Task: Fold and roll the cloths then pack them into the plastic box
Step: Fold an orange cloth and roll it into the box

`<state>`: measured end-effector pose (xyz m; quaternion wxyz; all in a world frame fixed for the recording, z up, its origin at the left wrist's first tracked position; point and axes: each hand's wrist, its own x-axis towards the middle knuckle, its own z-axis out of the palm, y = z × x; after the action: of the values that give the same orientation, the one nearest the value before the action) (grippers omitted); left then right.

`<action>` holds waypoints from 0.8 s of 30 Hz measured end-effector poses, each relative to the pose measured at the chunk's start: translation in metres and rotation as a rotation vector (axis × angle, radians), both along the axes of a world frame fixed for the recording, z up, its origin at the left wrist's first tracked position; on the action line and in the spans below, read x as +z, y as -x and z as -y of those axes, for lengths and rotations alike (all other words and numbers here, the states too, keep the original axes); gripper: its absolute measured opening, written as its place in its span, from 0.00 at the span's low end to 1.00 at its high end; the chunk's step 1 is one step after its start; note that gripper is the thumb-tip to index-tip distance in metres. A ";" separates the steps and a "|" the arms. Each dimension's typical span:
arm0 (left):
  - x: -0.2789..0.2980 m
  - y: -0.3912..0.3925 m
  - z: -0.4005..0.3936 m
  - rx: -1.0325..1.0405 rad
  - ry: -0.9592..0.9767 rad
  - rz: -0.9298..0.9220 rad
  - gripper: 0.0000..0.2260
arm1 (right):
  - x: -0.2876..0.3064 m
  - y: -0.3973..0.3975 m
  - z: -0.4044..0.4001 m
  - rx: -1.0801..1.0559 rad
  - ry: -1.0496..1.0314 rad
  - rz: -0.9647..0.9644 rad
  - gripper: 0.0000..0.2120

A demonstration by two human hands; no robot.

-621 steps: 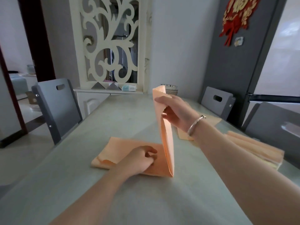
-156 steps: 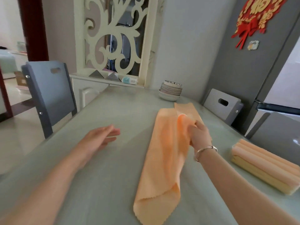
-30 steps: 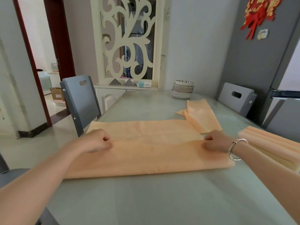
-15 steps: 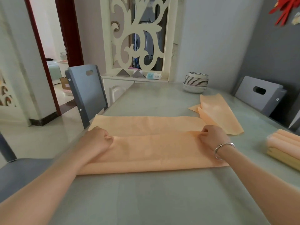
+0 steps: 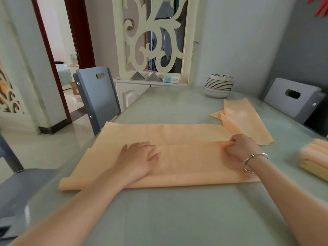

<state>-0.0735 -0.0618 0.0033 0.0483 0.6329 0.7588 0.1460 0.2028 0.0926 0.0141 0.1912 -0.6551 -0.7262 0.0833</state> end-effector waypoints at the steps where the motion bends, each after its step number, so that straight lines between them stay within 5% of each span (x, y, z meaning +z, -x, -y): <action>1: -0.002 -0.004 0.000 -0.003 0.066 0.005 0.25 | 0.001 -0.001 0.001 -0.001 0.002 0.008 0.05; 6: -0.004 -0.011 0.004 -0.007 0.186 -0.037 0.33 | 0.010 0.003 0.016 0.026 -0.192 0.232 0.16; 9: -0.006 -0.013 0.006 -0.006 0.201 -0.075 0.35 | 0.014 0.025 0.030 0.243 -0.245 0.154 0.18; 17: 0.000 -0.013 0.000 0.025 0.187 -0.189 0.37 | 0.003 0.078 0.074 0.487 0.226 0.231 0.32; 24: -0.001 -0.014 -0.006 0.048 0.140 -0.270 0.38 | -0.008 0.073 0.075 0.408 0.263 0.367 0.35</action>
<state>-0.0593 -0.0562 0.0026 -0.0138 0.6234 0.7817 0.0076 0.1300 0.0180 0.0063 -0.0503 -0.5192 -0.8480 0.0938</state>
